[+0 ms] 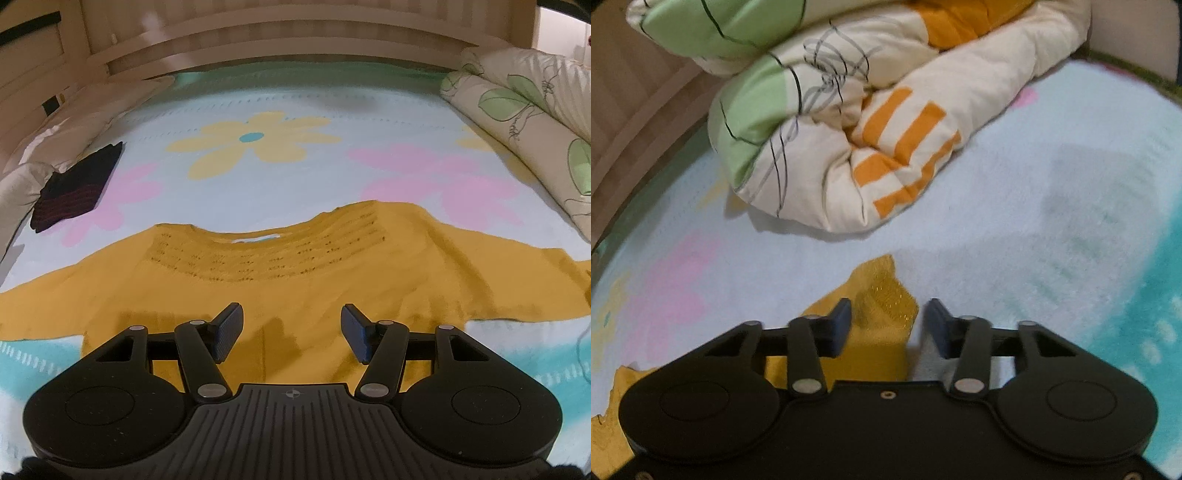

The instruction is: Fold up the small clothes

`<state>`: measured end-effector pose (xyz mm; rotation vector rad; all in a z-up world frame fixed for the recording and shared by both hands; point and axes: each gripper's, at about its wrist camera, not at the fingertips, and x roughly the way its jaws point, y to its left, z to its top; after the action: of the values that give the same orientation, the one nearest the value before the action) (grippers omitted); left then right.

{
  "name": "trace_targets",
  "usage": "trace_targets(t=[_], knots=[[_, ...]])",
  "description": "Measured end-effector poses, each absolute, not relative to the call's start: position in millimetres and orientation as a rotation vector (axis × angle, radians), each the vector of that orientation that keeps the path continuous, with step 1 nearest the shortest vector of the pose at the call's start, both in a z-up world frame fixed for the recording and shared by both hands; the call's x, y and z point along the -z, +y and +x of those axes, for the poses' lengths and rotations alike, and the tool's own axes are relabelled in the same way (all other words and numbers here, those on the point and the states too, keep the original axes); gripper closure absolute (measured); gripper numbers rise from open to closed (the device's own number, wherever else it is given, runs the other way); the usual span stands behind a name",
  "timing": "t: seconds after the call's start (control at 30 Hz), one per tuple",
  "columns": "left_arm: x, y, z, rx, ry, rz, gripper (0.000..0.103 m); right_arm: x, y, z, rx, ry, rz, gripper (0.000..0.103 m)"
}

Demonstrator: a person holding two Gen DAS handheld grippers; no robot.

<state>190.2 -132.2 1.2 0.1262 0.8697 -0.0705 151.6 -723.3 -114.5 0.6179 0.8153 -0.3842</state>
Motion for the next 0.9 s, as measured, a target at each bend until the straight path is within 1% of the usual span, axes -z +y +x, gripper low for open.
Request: trace_targets(t=[0.03, 0.07, 0.1, 0.27, 0.47, 0.7, 0.8, 0.9], knots=[[-1.2, -129.7, 190.2, 0.071, 0.874, 0.129, 0.046, 116.0, -722.0, 152.3, 0.382, 0.82, 0.615, 0.085], [-1.2, -127.1, 190.7, 0.073, 0.88, 0.13, 0.046, 115.5, -719.9, 151.8, 0.372, 0.82, 0.617, 0.088], [-2.2, -123.3, 190.5, 0.076, 0.886, 0.125, 0.046, 114.0, -718.2, 151.0, 0.362, 0.816, 0.624, 0.089], [-10.5, -98.3, 191.3, 0.079, 0.919, 0.084, 0.049, 82.7, -697.4, 145.8, 0.318, 0.791, 0.597, 0.09], [-26.8, -56.3, 190.6, 0.043, 0.915, 0.058, 0.049, 21.7, -645.0, 151.2, 0.21, 0.753, 0.563, 0.09], [-32.0, -1.1, 197.1, -0.018, 0.897, 0.004, 0.049, -49.9, -539.2, 171.6, 0.012, 0.727, 0.519, 0.09], [-29.7, 19.7, 202.8, -0.027, 0.916, -0.025, 0.049, -66.4, -483.9, 184.1, -0.089, 0.734, 0.52, 0.09], [-32.9, 38.0, 207.5, -0.027, 0.917, -0.057, 0.049, -71.7, -422.6, 198.5, -0.173, 0.749, 0.497, 0.09]])
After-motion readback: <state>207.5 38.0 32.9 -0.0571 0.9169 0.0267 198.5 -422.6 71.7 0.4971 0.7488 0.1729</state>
